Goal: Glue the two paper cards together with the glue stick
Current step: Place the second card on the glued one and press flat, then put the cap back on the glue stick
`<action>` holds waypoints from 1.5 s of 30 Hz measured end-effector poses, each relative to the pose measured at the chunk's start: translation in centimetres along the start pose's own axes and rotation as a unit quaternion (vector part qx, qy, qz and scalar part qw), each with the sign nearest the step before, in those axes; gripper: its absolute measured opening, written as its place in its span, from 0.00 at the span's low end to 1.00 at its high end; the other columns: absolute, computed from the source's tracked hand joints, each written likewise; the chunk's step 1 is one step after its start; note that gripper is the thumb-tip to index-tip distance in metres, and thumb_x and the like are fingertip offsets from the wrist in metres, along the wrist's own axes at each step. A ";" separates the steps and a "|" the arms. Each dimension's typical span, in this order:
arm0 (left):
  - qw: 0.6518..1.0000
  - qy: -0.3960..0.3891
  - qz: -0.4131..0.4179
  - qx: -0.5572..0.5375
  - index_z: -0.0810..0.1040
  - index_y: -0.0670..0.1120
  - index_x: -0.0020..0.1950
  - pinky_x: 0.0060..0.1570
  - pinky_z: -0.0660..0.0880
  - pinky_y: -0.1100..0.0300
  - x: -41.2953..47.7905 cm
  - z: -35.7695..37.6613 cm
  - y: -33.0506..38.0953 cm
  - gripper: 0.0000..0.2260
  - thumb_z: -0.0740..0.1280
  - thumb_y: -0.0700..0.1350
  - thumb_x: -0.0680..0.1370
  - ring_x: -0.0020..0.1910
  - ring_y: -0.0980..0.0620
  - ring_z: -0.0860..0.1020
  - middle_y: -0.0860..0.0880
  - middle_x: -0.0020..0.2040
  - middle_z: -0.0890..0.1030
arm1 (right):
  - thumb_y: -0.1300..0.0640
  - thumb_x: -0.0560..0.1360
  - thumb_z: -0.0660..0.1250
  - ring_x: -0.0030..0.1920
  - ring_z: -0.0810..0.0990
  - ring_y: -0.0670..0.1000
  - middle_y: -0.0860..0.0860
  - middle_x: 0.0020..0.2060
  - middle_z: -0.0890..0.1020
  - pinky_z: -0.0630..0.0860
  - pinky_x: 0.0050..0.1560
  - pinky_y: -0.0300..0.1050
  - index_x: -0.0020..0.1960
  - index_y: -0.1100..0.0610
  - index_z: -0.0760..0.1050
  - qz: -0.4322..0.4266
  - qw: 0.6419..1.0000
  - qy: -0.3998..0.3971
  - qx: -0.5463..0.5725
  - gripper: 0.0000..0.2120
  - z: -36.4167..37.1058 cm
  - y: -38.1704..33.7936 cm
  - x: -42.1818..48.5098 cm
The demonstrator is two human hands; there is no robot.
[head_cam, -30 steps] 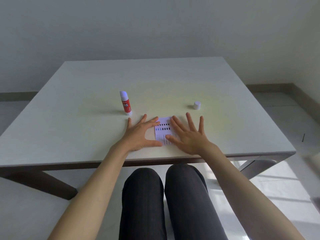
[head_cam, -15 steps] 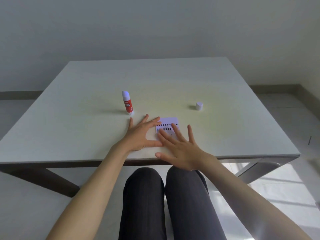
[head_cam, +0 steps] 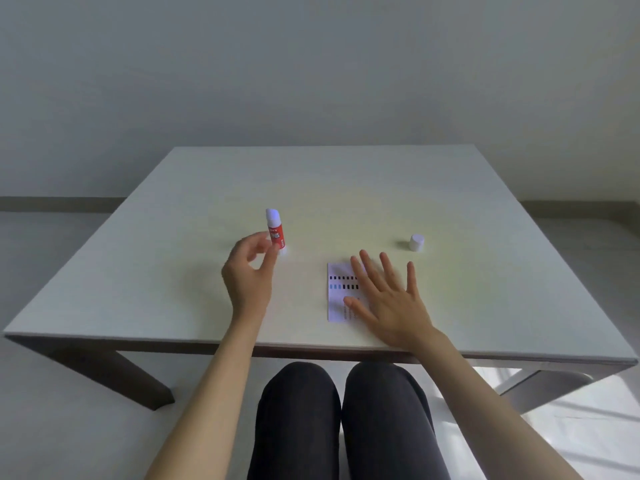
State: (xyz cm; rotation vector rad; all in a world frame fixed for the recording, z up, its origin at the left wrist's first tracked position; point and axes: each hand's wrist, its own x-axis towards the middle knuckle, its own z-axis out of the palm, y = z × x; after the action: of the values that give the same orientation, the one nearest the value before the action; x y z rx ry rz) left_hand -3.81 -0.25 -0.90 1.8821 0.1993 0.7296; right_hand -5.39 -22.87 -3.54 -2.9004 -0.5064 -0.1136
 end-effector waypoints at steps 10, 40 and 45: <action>0.993 -0.014 -0.113 0.027 0.80 0.47 0.39 0.39 0.68 0.59 2.6 3.0 0.5 0.04 0.67 0.44 0.72 0.37 0.51 0.80 0.48 0.33 0.82 | 0.47 0.78 0.57 0.73 0.62 0.51 0.51 0.71 0.67 0.60 0.72 0.52 0.68 0.51 0.68 0.049 0.949 0.130 0.282 0.20 -1.7 0.1 -0.5; 0.938 -0.172 -0.130 -0.271 0.84 0.57 0.43 0.48 0.73 0.65 -1.7 0.5 9.2 0.08 0.70 0.43 0.73 0.50 0.50 0.81 0.48 0.48 0.84 | 0.55 0.75 0.63 0.30 0.82 0.47 0.55 0.32 0.83 0.80 0.34 0.36 0.46 0.63 0.75 0.167 0.422 -0.098 0.886 0.10 -5.9 -5.9 1.1; 0.943 -0.146 -0.153 -0.256 0.82 0.49 0.45 0.40 0.72 0.70 -1.9 1.0 8.9 0.05 0.72 0.42 0.71 0.38 0.61 0.78 0.54 0.39 0.82 | 0.68 0.69 0.70 0.31 0.74 0.48 0.55 0.34 0.78 0.69 0.33 0.32 0.40 0.56 0.68 -0.029 0.839 0.360 0.407 0.12 -4.2 -7.3 0.9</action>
State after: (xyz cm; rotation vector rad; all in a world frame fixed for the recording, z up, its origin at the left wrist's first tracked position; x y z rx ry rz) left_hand -6.46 -5.66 5.99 1.3938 0.0951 0.2473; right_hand -7.25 -16.75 1.98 -1.8154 -0.3634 -0.7556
